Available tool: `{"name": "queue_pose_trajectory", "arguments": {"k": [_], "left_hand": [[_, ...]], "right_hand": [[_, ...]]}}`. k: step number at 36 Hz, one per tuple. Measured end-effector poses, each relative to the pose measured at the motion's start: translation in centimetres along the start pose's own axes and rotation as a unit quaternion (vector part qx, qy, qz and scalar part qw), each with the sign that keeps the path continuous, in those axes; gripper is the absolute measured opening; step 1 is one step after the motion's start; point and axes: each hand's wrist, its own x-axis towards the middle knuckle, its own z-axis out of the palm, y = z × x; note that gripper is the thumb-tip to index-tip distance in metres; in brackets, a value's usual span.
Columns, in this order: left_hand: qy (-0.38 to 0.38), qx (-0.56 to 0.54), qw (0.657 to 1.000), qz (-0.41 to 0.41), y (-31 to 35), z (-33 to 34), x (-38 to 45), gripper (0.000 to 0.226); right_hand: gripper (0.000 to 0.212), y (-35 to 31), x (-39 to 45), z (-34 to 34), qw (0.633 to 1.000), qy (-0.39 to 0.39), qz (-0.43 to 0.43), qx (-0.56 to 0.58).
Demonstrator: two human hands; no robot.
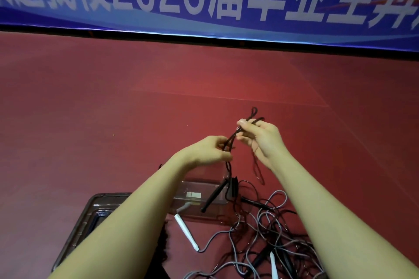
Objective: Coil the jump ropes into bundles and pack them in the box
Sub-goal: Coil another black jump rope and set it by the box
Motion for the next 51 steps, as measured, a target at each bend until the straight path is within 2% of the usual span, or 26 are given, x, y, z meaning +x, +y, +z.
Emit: {"name": "queue_pose_trajectory", "arguments": {"k": [3, 6, 9, 11, 12, 13, 15, 17, 19, 20, 22, 25, 27, 31, 34, 36, 38, 43, 45, 51], "left_hand": [[0.076, 0.018, 0.996, 0.031, -0.6, 0.2, 0.4, 0.022], [0.119, 0.056, 0.989, 0.064, -0.5, 0.2, 0.7, 0.024], [0.175, 0.08, 0.978, 0.079, -0.2, 0.4, 1.0, 0.024], [0.212, 0.08, 0.97, 0.084, -0.2, 0.4, 1.2, 0.02], [0.227, 0.073, 0.967, 0.084, -0.2, 0.3, 1.2, 0.016], [0.239, 0.06, 0.965, 0.085, -0.2, 0.2, 1.3, 0.013], [0.251, 0.031, 0.963, 0.094, -0.1, 0.0, 1.3, 0.012], [0.253, 0.021, 0.961, 0.106, 0.2, -0.2, 1.3, 0.013], [0.255, 0.011, 0.96, 0.115, 0.5, -0.2, 1.2, 0.011], [0.259, 0.0, 0.958, 0.119, 0.7, -0.3, 1.2, 0.009], [0.272, -0.034, 0.954, 0.119, 0.9, -0.3, 1.1, 0.011], [0.255, -0.095, 0.959, 0.081, 0.9, -0.3, 1.2, 0.025], [0.217, -0.057, 0.974, 0.042, 0.4, -0.3, 1.3, 0.033], [0.081, 0.016, 0.997, 0.004, -0.9, 0.2, 0.7, 0.039], [0.059, 0.06, 0.996, 0.02, -1.5, 0.3, 0.6, 0.036], [0.099, 0.109, 0.988, 0.042, -1.6, 0.3, 0.7, 0.024], [0.156, 0.103, 0.98, 0.07, -1.4, 0.5, 0.8, 0.02], [0.217, -0.094, 0.966, 0.1, -0.6, 0.9, 0.8, 0.032], [0.208, -0.089, 0.968, 0.111, -0.5, 0.9, 0.8, 0.03], [0.096, 0.014, 0.992, 0.078, -0.1, 1.4, 0.7, 0.014]], "right_hand": [[0.011, -0.4, 0.1, -0.1, 0.998, 0.007, 0.007, 0.054], [0.01, -0.6, 0.1, 0.0, 0.995, 0.014, 0.001, 0.095], [0.01, -0.5, 0.1, -0.3, 0.996, 0.002, -0.004, 0.084], [0.009, -0.2, 0.3, -0.8, 1.0, -0.017, 0.003, -0.012], [0.011, 0.1, 0.3, -1.2, 0.993, -0.031, 0.001, -0.114], [0.017, 0.4, 0.4, -1.6, 0.969, -0.05, -0.001, -0.241], [0.032, 1.5, 0.4, -2.1, 0.895, -0.112, 0.018, -0.432], [0.031, 2.5, 0.0, -2.2, 0.849, -0.153, 0.037, -0.504], [0.014, 3.0, -0.3, -1.9, 0.836, -0.151, 0.019, -0.528], [0.014, 3.1, -0.3, -1.8, 0.839, -0.142, 0.008, -0.526], [0.021, 2.9, -0.3, -1.5, 0.861, -0.124, -0.001, -0.493], [0.027, 2.5, -0.2, -0.9, 0.89, -0.09, -0.031, -0.446], [0.031, 2.1, -0.1, -0.6, 0.918, -0.054, -0.061, -0.389], [0.018, 1.0, 0.3, -0.6, 0.973, 0.012, -0.058, -0.224], [0.012, 0.3, 0.3, -0.8, 0.992, 0.025, -0.036, -0.119], [0.012, -0.1, 0.3, -0.7, 0.997, 0.029, -0.027, -0.059], [0.013, -0.4, 0.3, -0.7, 0.999, 0.036, -0.026, -0.018], [0.019, -0.1, 0.3, -1.0, 0.995, 0.054, -0.004, -0.086], [0.019, 0.0, 0.2, -1.1, 0.997, 0.051, 0.011, -0.061], [0.016, -1.6, 0.0, -1.0, 0.991, 0.08, 0.004, 0.109]]}}
